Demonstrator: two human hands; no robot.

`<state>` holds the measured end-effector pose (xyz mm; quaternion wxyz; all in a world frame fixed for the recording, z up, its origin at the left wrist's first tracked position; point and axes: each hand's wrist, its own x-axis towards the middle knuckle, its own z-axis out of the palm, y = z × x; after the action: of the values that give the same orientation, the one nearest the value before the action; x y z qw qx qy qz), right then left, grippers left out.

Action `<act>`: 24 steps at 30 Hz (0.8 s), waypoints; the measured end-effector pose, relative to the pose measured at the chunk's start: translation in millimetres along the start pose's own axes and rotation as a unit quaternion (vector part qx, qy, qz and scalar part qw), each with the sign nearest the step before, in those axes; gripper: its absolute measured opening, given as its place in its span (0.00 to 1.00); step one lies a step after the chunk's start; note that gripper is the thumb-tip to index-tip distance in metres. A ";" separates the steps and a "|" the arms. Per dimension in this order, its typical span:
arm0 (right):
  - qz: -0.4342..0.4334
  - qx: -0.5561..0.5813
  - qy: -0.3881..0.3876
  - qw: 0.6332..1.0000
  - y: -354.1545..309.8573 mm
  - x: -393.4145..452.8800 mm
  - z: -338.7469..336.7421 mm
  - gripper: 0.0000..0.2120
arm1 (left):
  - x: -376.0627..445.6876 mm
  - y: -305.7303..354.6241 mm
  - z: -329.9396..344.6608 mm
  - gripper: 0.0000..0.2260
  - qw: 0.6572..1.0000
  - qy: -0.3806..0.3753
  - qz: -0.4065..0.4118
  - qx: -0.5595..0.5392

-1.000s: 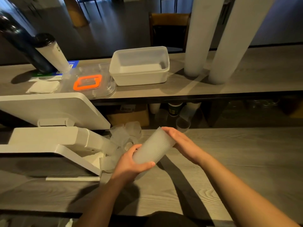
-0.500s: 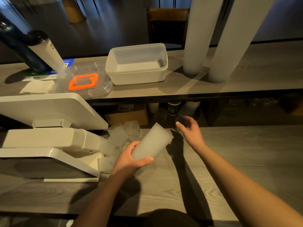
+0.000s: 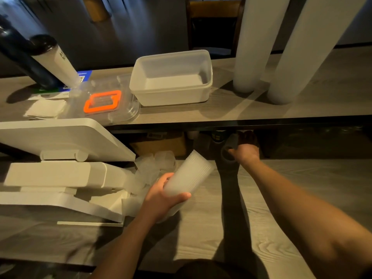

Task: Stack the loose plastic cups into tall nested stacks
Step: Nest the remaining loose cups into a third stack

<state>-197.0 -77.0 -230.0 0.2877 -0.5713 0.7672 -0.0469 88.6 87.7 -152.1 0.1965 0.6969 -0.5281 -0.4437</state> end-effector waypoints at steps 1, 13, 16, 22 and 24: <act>-0.001 -0.025 -0.013 1.000 -2.7 -1.8 -1.7 0.27 | 0.7 -0.2 0.0 0.32 1.000 0.001 0.001 0.005; -0.057 0.006 -0.046 0.997 8.1 -51.7 14.5 0.37 | 1.4 -1.7 3.3 0.33 1.000 -0.007 -0.001 0.004; -0.076 0.049 -0.074 0.993 8.0 -70.6 23.5 0.40 | -1.0 -0.3 1.4 0.32 1.000 -0.013 -0.001 -0.012; -0.101 0.103 -0.121 0.982 11.2 -111.7 45.6 0.40 | -12.0 -3.8 -2.8 0.33 0.999 -0.003 0.001 -0.040; -0.090 0.147 -0.129 0.976 11.1 -116.5 44.1 0.42 | -16.6 -4.4 -3.8 0.34 0.999 -0.001 0.003 -0.047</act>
<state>-163.4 43.3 -225.9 0.4601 -0.5906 0.6537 -0.1106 93.5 103.7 -146.5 0.2303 0.6848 -0.5090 -0.4679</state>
